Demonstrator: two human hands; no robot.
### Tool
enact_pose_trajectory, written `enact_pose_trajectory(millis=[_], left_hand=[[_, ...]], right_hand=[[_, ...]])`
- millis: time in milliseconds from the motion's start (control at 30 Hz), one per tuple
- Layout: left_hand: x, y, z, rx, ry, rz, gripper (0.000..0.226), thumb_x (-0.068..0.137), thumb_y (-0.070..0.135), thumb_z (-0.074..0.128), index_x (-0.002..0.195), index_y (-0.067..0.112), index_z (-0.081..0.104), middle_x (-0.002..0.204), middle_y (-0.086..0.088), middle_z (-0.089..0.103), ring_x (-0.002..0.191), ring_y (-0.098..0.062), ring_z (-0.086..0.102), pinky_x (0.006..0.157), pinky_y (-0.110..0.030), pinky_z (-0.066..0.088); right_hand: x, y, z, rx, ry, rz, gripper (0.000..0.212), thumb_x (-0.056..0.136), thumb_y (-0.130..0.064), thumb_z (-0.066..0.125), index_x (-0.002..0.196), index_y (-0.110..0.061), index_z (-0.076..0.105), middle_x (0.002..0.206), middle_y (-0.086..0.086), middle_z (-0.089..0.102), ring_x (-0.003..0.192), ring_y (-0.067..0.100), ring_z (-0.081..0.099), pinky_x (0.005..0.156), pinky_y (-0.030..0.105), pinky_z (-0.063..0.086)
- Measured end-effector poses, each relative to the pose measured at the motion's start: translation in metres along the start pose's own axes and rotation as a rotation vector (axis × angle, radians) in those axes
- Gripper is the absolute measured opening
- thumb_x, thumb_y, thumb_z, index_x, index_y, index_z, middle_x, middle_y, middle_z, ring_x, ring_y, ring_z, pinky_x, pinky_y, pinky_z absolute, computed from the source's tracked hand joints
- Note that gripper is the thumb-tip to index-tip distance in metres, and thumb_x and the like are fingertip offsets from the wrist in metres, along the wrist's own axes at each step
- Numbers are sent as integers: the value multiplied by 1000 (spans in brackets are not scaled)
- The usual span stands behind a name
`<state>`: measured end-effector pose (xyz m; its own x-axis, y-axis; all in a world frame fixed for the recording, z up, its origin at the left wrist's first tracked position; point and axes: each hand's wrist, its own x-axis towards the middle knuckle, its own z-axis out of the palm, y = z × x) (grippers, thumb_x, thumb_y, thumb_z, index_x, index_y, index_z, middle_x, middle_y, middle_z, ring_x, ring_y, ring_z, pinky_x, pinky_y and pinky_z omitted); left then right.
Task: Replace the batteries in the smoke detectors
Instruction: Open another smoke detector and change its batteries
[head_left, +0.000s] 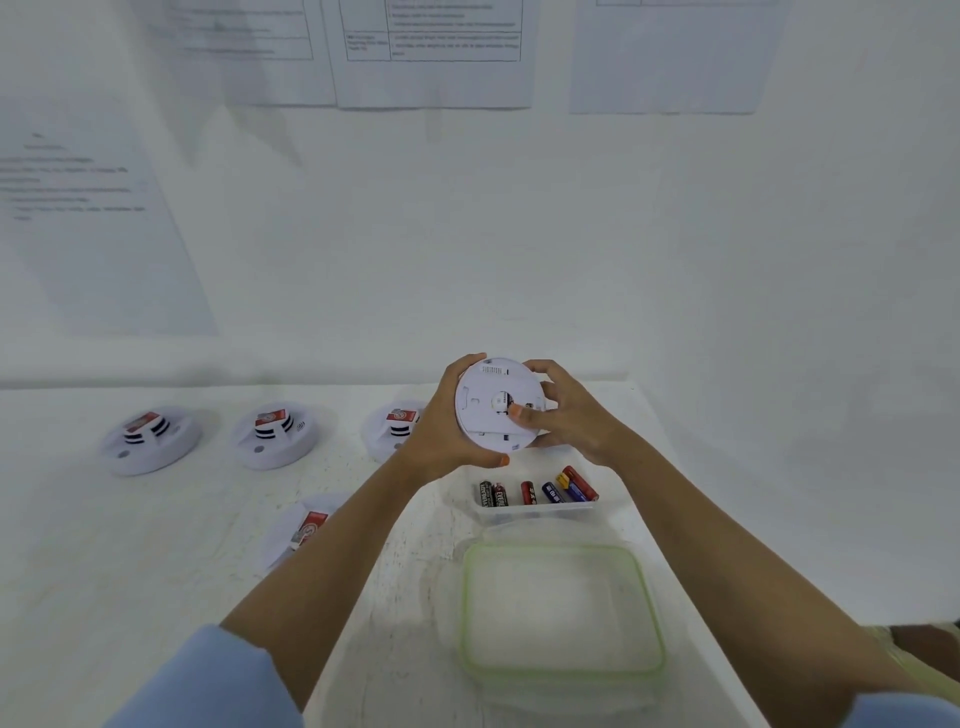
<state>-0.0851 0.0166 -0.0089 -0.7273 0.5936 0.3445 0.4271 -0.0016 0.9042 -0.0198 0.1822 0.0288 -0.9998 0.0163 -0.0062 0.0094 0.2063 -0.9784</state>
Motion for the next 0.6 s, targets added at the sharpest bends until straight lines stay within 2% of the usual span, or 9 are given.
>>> enact_pose_trajectory(millis=[100,200,267,400,500,600], left_hand=[[-1,2,-2,-2,28,0,100,45,-2,80,128,23,30,124,10,43,107,12,47,75,-14,51],[-2,5,-5,8,27,2,98,47,0,80,127,21,29,124,10,42,107,14,47,76,-12,49],[-2,8,-5,0,10,-1,97,47,-3,78,128,20,29,126,9,42,108,13,48,79,-11,48],[-3,14,-8,-1,5,16,98,51,-16,80,127,17,29,123,13,42,103,21,46,77,-4,44],[-4,15,-11,17,-4,36,95,50,-7,80,126,20,31,124,9,42,104,20,46,80,-3,42],[-3,15,-12,14,-17,22,94,48,-2,80,125,26,33,127,6,43,109,13,48,83,-7,44]], right_hand=[[0,-5,1,-270,86,-188,67,76,-20,75,130,-27,37,120,-6,43,107,16,48,82,18,48],[2,-10,3,-611,117,-372,72,65,-30,81,128,-27,44,114,-14,36,111,11,37,95,26,36],[3,-14,6,-798,115,-404,72,61,-34,78,125,-27,47,115,-9,36,105,9,35,92,26,31],[4,-22,9,-899,101,-426,69,63,-32,78,123,-20,48,118,-3,45,98,7,35,83,23,29],[4,-28,8,-895,61,-421,67,64,-26,79,123,-16,50,114,-3,47,98,8,38,80,20,33],[4,-34,7,-889,35,-418,65,65,-22,79,124,-14,51,106,-7,42,97,8,39,74,8,31]])
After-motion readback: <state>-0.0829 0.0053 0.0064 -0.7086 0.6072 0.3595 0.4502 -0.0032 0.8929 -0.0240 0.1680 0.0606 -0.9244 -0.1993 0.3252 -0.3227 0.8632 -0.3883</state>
